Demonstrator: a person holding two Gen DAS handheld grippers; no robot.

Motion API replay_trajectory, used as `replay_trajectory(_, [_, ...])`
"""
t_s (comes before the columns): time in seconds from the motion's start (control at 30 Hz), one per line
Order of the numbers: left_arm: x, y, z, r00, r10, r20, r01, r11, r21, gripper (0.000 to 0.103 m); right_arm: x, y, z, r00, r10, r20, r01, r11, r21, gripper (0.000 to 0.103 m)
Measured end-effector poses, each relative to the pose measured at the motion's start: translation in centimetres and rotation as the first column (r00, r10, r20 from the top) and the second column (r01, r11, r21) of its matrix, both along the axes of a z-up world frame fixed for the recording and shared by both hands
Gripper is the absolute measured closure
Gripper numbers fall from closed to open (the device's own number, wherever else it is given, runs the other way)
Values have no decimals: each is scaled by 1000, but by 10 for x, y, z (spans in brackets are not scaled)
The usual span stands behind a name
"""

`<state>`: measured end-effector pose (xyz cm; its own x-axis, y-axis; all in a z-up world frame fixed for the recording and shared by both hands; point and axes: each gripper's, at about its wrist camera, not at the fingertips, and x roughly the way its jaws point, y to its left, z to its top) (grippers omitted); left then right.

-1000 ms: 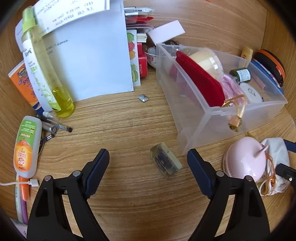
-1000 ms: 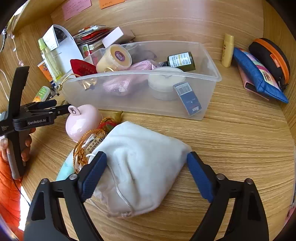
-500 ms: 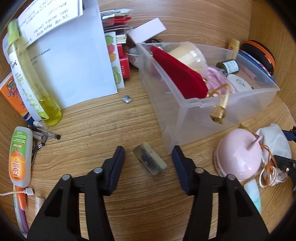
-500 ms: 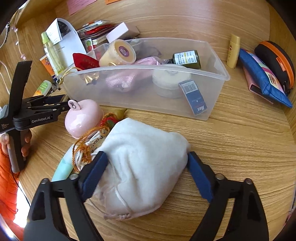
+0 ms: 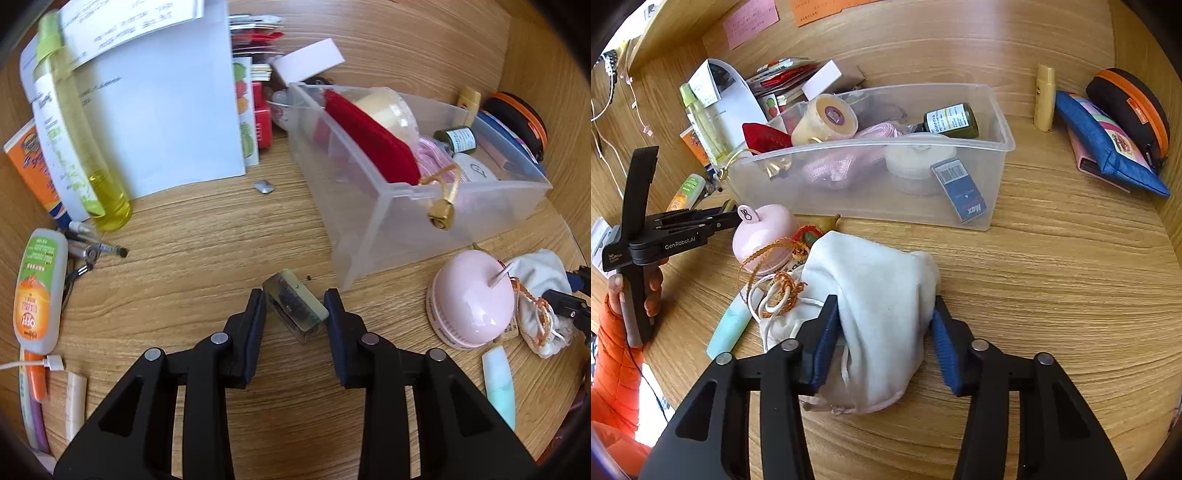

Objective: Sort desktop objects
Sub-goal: 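Grasp the small dark box with the left gripper while the right gripper grasps the white cloth bag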

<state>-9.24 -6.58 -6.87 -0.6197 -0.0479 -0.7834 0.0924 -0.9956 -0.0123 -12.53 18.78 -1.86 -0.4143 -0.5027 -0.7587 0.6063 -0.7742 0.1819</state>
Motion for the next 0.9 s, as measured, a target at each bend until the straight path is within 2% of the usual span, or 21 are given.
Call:
replay_trajectory(0.37, [16, -14, 12, 993, 88, -80, -86, 996, 30, 71, 1, 15, 11, 996, -62, -58, 61, 998, -11, 74])
replay_trajectory(0.6, [21, -8, 19, 988, 112, -109, -108, 993, 43, 71, -2, 28, 29, 986, -104, -127, 102, 995, -17, 75])
replay_trajectory(0.9, [35, 15, 37, 980, 102, -172, -85, 991, 103, 71, -1, 31, 59, 972, -111, -207, 96, 992, -81, 76])
